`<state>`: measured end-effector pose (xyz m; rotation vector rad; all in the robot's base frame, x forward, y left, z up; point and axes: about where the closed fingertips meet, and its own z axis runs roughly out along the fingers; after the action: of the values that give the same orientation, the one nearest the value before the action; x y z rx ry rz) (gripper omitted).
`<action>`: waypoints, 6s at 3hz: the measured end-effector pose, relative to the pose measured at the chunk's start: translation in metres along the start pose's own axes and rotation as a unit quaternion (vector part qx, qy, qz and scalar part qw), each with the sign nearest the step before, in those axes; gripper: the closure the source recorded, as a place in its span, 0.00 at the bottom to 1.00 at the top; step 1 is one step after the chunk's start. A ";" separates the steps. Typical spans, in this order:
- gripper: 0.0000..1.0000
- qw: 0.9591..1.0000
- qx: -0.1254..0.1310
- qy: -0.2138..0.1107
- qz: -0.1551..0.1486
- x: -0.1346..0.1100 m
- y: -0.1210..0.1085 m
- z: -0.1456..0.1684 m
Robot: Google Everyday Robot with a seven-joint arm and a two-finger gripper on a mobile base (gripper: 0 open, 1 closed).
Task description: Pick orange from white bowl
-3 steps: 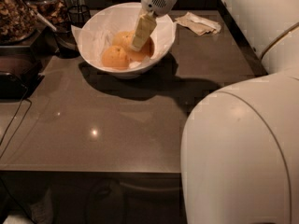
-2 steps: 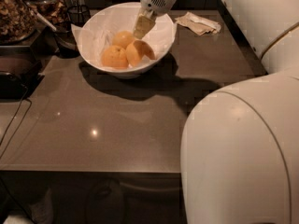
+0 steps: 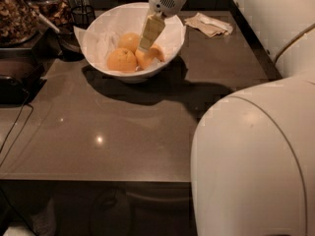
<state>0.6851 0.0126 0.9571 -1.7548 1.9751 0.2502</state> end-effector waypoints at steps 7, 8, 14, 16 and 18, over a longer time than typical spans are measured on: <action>0.02 0.980 -0.021 0.058 0.188 0.044 -0.023 0.026; 0.06 0.978 -0.027 0.062 0.196 0.044 -0.024 0.031; 0.38 0.976 -0.058 0.087 0.192 0.042 -0.015 0.064; 0.43 0.973 -0.077 0.099 0.193 0.053 -0.013 0.087; 0.85 0.973 -0.077 0.099 0.193 0.053 -0.013 0.087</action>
Offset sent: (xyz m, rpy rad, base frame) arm 0.0000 0.0000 0.0000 0.0000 0.0000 0.0000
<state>0.7150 0.0026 0.8590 -1.5178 2.4991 0.3789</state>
